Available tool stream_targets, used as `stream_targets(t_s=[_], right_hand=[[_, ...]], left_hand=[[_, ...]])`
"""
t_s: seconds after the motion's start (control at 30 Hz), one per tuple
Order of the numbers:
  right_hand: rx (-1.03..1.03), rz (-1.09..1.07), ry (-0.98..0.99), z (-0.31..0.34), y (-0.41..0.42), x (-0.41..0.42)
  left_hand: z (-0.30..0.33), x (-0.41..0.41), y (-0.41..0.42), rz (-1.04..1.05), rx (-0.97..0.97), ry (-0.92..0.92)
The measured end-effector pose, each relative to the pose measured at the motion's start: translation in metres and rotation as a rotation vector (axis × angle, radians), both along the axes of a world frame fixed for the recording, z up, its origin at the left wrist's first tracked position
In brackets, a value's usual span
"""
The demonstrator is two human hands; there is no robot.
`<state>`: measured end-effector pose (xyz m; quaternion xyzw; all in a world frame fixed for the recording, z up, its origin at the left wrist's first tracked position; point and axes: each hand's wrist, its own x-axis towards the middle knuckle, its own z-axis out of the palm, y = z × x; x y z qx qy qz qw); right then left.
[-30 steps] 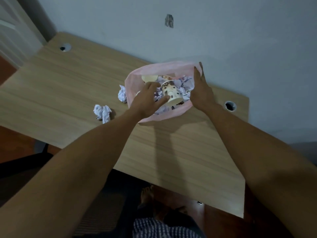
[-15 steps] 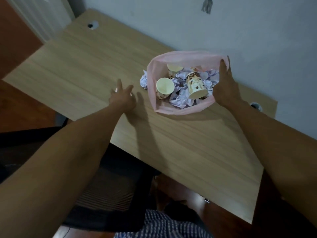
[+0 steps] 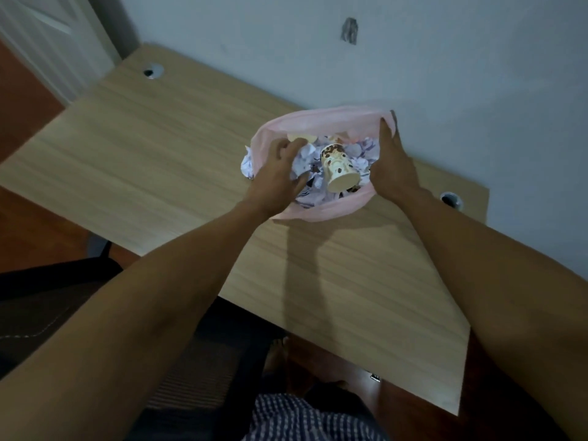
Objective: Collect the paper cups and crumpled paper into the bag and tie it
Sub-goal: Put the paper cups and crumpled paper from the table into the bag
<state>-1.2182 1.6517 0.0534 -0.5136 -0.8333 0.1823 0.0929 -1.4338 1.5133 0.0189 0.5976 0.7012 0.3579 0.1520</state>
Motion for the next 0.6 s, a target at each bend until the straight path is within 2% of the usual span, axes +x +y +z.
stream_targets(t_s=[0.1,0.2,0.33,0.43,0.53,0.6], right_hand=[[0.003,0.011,-0.004,0.001,0.000,0.001],[0.022,0.040,-0.008,-0.001,0.002,0.001],[0.032,0.033,-0.032,0.001,0.004,-0.002],[0.038,0.022,-0.057,0.003,0.006,-0.004],[0.056,0.007,-0.077,0.005,0.010,-0.003],[0.064,-0.036,-0.096,0.007,0.012,-0.004]], left_hand=[[-0.012,0.016,0.019,0.049,-0.053,0.030],[-0.032,0.022,0.029,0.158,-0.144,0.172],[-0.044,0.029,0.028,0.078,-0.245,0.227],[-0.037,0.016,0.022,0.077,-0.105,0.189],[-0.027,-0.012,0.018,0.274,0.178,0.151],[-0.025,-0.034,0.017,0.469,0.107,0.020]])
